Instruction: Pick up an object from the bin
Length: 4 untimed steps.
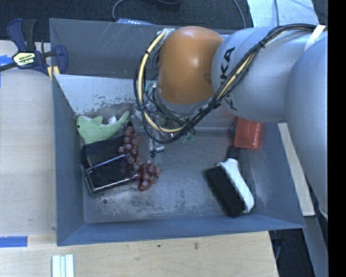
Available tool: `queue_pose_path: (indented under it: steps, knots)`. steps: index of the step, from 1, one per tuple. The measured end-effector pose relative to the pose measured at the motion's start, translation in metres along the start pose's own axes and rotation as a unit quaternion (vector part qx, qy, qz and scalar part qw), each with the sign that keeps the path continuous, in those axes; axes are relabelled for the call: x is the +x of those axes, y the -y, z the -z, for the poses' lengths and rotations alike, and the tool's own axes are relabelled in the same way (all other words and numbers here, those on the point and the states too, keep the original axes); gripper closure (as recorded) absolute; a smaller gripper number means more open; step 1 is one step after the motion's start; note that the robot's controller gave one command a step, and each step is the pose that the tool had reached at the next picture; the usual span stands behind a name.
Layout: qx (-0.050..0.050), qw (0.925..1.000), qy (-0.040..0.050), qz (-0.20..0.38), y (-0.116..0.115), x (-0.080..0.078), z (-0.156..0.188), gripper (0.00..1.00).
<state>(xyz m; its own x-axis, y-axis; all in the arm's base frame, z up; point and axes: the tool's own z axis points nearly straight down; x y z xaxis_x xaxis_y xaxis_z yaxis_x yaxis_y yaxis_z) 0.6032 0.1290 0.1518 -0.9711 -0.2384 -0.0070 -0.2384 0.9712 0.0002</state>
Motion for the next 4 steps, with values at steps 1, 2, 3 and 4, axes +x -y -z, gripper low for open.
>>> queue_pose_path:
  steps: [1,2,3,4]
  knots:
    - [0.001,0.9953,0.001,0.097,-0.02,0.03,-0.016,0.0]
    - [0.001,0.969,0.01,0.247,-0.019,-0.02,-0.065,0.0]
    - [0.002,0.9491,0.0036,0.315,-0.02,0.028,-0.08,1.0]
    - [0.002,0.9492,0.0034,0.315,-0.02,0.028,-0.08,1.0]
